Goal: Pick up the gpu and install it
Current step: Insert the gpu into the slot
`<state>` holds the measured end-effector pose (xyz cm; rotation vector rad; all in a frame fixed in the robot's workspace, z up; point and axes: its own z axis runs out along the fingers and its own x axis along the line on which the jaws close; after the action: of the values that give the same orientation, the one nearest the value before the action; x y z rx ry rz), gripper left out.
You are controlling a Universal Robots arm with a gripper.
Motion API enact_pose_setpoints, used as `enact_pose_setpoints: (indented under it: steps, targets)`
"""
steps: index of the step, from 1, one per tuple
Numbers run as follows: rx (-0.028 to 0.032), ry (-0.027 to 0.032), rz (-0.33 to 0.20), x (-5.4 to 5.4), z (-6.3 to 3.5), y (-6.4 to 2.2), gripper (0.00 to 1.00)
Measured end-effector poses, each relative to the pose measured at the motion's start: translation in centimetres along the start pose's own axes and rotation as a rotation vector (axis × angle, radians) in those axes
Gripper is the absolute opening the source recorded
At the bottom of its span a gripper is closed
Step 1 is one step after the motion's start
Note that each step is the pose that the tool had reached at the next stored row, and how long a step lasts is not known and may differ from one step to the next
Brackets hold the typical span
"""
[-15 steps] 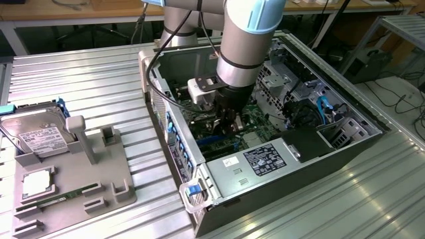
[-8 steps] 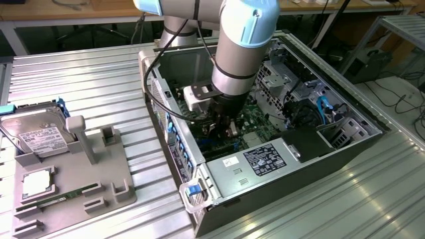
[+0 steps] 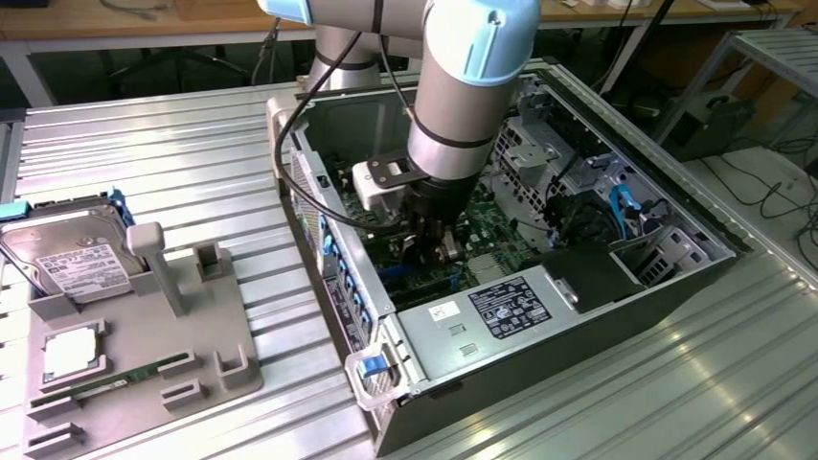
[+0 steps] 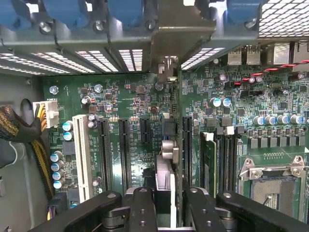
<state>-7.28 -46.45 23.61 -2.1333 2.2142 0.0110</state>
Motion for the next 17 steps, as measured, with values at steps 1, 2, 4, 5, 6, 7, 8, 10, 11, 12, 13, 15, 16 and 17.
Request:
enact_pose_setpoints:
  steps: [1, 2, 4, 5, 6, 7, 8, 10, 11, 12, 13, 15, 16, 17]
  targets:
    - [0.0, 0.0001, 0.0, 0.05, 0.13, 0.01, 0.28]
    - [0.0, -0.0001, 0.0, 0.08, 0.73, 0.03, 0.28]
    - [0.0046, -0.0008, -0.002, -0.3, 0.22, 0.04, 0.28]
    - [0.0046, -0.0007, -0.002, -0.35, 0.23, 0.05, 0.28]
    - [0.0046, -0.0008, -0.002, -0.35, 0.23, 0.05, 0.28]
    - [0.0045, -0.0006, -0.002, -0.35, 0.23, 0.05, 0.28]
    - [0.0045, -0.0007, -0.002, -0.35, 0.23, 0.05, 0.28]
    - [0.0045, -0.0006, -0.002, -0.35, 0.23, 0.05, 0.28]
    - [0.0045, -0.0005, -0.002, -0.35, 0.24, 0.05, 0.28]
    - [0.0045, -0.0006, -0.002, -0.35, 0.26, 0.05, 0.28]
    - [0.0046, -0.0009, -0.002, -0.36, 0.31, 0.05, 0.28]
    - [0.0046, -0.0007, -0.002, -0.35, 0.39, 0.06, 0.28]
    - [0.0045, -0.0006, -0.002, -0.35, 0.39, 0.05, 0.28]
    - [0.0045, -0.0005, -0.002, -0.35, 0.39, 0.06, 0.28]
